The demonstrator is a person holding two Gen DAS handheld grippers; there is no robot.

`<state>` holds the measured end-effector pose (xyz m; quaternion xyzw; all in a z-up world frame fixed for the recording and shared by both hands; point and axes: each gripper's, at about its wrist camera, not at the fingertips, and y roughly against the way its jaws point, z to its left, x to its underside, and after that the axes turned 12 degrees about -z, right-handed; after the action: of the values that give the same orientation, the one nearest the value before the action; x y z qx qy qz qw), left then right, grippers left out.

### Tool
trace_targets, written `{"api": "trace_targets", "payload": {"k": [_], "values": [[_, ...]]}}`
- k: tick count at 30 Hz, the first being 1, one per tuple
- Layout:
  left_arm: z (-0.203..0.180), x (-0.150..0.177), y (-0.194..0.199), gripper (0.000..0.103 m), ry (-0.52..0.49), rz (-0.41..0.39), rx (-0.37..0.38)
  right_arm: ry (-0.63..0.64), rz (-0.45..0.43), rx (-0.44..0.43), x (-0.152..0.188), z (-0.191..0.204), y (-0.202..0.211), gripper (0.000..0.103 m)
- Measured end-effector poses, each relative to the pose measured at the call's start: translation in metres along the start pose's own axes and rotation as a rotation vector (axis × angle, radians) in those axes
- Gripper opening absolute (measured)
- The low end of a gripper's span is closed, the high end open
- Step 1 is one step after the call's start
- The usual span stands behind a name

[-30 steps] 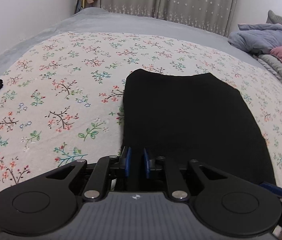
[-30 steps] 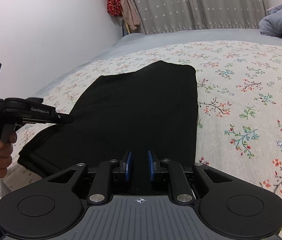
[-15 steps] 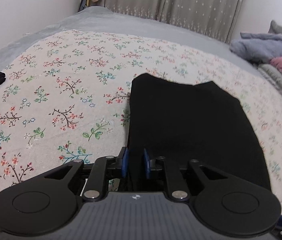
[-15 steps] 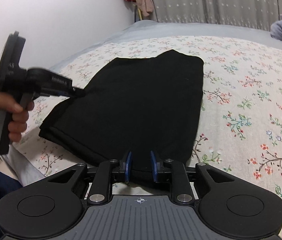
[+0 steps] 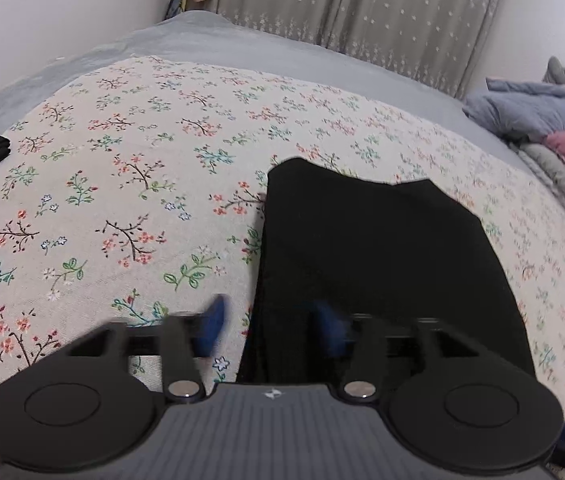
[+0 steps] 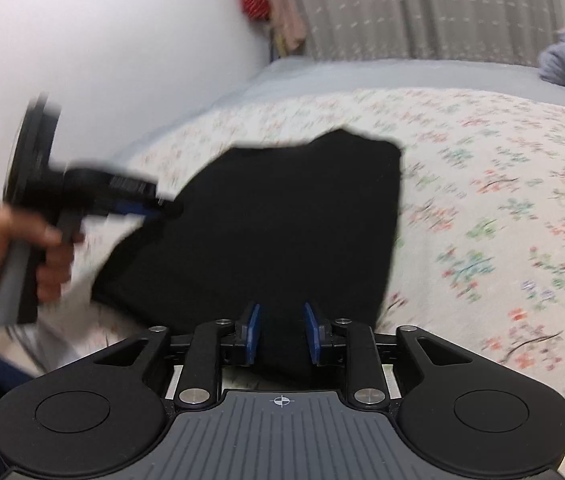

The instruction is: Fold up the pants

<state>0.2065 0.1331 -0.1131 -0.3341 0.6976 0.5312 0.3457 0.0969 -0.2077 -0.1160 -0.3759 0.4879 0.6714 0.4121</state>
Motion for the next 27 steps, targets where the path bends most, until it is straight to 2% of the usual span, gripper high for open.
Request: {"api": "trace_targets", "payload": {"k": [1, 5, 8, 12, 27], "values": [[0.003, -0.001, 0.000, 0.083, 0.019, -0.004, 0.008, -0.040, -0.021, 0.001, -0.005, -0.009, 0.004, 0.029], [0.019, -0.001, -0.008, 0.093, 0.164, 0.055, 0.095, -0.228, -0.054, 0.012, -0.010, -0.052, 0.008, 0.052], [0.025, 0.004, -0.022, 0.097, 0.254, 0.126, 0.143, -0.358, -0.026, 0.022, -0.003, -0.084, -0.002, 0.053], [0.022, 0.006, -0.028, 0.103, 0.302, 0.152, 0.207, -0.489, -0.002, -0.012, 0.011, -0.106, -0.017, 0.053], [0.010, 0.005, -0.044, 0.103, 0.303, 0.186, 0.263, -0.647, 0.060, -0.163, 0.003, -0.111, -0.068, 0.054]]}}
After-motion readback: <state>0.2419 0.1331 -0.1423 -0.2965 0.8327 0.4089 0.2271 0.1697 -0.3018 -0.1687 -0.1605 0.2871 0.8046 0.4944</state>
